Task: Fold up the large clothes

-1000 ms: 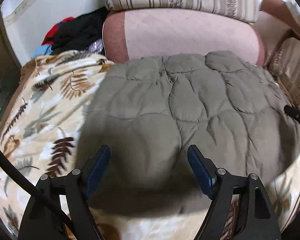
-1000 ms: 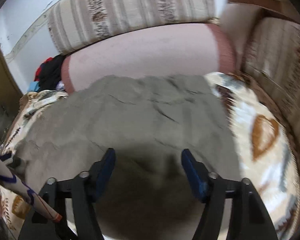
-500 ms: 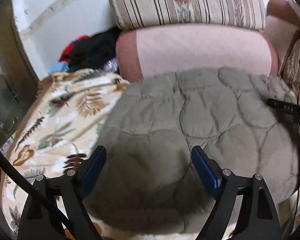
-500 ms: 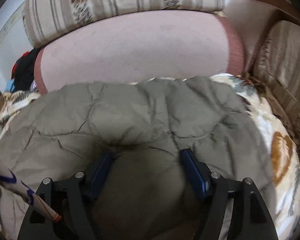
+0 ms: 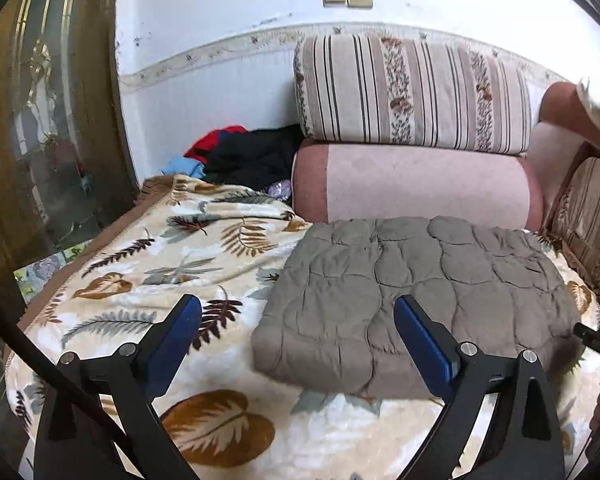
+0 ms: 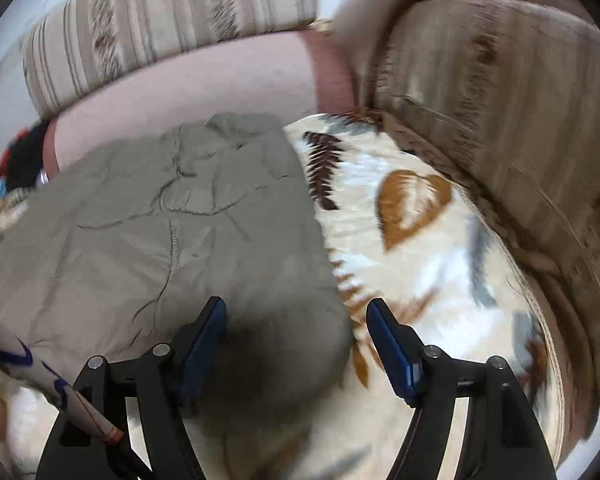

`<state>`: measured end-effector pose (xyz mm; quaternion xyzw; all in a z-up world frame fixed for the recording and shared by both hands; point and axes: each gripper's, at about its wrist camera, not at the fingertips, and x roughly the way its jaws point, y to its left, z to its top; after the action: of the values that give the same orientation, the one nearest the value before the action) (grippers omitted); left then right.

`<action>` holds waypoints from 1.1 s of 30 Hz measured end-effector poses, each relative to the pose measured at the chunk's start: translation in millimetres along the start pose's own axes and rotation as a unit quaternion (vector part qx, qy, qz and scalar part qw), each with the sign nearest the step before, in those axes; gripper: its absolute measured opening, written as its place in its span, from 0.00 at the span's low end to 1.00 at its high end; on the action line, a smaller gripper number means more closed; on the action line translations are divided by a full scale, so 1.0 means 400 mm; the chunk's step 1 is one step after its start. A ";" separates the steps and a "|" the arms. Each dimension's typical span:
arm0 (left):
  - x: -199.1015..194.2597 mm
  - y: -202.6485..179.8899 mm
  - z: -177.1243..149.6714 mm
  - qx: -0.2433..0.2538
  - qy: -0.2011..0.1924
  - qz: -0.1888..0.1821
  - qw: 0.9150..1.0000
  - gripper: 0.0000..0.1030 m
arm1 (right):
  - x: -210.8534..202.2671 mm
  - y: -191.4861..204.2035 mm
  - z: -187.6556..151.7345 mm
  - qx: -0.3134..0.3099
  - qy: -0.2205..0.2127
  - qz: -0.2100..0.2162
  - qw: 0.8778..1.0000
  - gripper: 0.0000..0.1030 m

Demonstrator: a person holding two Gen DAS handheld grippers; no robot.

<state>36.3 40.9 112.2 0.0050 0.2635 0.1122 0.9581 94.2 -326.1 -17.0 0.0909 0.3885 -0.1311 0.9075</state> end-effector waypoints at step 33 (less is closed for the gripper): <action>-0.135 -0.064 -0.144 0.006 0.045 -0.060 0.997 0.98 | -0.074 0.140 -0.252 -0.076 0.072 0.011 0.994 0.79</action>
<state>-32.6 1.4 88.2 -0.0095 0.3066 0.0533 0.9503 23.2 -241.0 -60.6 0.0357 0.4609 -0.0841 0.8827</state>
